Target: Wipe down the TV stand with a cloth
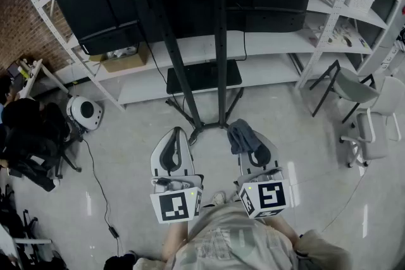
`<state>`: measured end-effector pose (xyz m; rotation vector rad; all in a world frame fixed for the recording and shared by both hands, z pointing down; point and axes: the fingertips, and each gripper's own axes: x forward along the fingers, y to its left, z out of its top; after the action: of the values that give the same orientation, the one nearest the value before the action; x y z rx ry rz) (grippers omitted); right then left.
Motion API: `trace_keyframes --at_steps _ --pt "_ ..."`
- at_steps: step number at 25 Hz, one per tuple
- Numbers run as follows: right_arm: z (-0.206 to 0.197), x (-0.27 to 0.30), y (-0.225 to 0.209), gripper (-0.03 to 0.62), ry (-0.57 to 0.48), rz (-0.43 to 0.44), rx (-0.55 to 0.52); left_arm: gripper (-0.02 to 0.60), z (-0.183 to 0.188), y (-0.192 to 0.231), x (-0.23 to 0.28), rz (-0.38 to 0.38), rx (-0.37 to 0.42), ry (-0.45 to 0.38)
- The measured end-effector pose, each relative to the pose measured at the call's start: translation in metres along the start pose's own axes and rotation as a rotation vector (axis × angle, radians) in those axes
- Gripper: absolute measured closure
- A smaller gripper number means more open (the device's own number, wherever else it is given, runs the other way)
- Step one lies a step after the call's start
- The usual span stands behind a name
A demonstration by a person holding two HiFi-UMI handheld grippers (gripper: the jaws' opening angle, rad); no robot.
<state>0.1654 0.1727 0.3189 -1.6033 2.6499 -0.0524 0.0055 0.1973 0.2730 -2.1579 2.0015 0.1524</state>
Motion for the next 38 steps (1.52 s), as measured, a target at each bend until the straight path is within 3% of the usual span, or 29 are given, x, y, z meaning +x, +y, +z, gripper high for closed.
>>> trace_keyframes --at_steps 14,24,30,34,38 --pt "-0.003 0.006 -0.006 0.537 0.006 -0.053 0.023 0.566 -0.007 0.006 0.012 -0.04 -0.029 0.011" --pt "-0.017 0.03 0.017 0.537 0.046 -0.079 -0.001 0.566 -0.03 0.063 0.017 -0.019 -0.069 0.034" --pt "-0.016 0.041 0.0 0.537 0.055 -0.115 -0.015 0.566 -0.053 0.079 0.031 0.012 -0.105 0.072" --pt "-0.014 0.073 -0.008 0.537 0.019 -0.073 -0.011 0.566 -0.058 0.081 0.051 0.029 -0.075 0.067" --pt "-0.006 0.132 -0.026 0.537 -0.05 -0.03 -0.007 0.566 -0.053 0.086 0.102 0.048 0.042 0.032"
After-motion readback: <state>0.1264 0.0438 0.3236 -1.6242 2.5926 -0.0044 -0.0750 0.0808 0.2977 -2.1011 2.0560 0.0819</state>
